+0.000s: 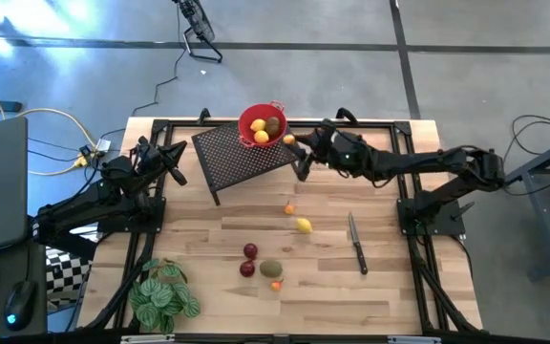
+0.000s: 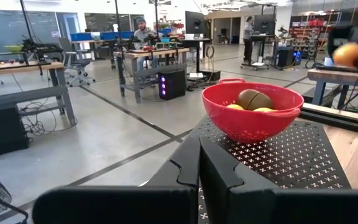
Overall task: Pick & Place Fruit
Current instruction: Put the top pear into the red strainer bowl on the shelf
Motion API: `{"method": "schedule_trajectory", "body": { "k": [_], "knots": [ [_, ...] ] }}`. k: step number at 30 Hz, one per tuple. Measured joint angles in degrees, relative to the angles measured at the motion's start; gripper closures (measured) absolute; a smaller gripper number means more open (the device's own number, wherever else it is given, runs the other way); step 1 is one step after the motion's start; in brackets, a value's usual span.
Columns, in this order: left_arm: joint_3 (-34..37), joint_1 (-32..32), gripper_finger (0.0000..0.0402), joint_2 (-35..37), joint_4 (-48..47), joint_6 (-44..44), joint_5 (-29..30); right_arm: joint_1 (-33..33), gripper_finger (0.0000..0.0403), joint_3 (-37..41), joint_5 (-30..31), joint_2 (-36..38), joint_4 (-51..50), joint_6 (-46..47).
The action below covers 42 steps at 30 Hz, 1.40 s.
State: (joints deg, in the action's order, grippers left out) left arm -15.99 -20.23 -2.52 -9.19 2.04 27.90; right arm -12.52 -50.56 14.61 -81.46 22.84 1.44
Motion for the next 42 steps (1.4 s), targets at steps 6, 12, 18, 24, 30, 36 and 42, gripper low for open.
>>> {"method": "schedule_trajectory", "body": {
  "k": [6, 12, 18, 24, 30, 36, 42],
  "knots": [
    [0.00, 0.01, 0.0401, 0.00, 0.00, 0.00, -0.01, -2.26, 0.0283, -5.99, -2.23, -4.39, 0.03, -3.35],
    [0.00, -0.02, 0.0401, 0.00, 0.00, -0.05, -0.02, -4.85, 0.0279, -14.20, -7.26, -12.39, -0.17, -3.37],
    [0.00, -0.02, 0.0401, 0.00, 0.00, -0.13, -0.02, -6.69, 0.0285, -23.72, -9.68, -19.44, -4.41, -5.23],
    [0.00, 0.00, 0.0401, 0.00, 0.00, -0.11, 0.00, -8.48, 0.0281, -31.57, -10.25, -24.84, -12.68, -7.34],
    [0.00, -0.01, 0.0401, 0.00, 0.00, -0.05, 0.00, -10.12, 0.0282, -34.46, -10.43, -26.48, -16.03, -7.75],
    [0.00, -0.02, 0.0401, 0.00, 0.00, 0.04, 0.00, -10.94, 0.0282, -34.45, -11.15, -26.57, -16.56, -7.76],
    [0.00, -0.02, 0.0401, 0.00, -0.02, 0.02, 0.00, -10.83, 0.0281, -34.45, -11.85, -26.57, -18.09, -7.77]
  ]
}}
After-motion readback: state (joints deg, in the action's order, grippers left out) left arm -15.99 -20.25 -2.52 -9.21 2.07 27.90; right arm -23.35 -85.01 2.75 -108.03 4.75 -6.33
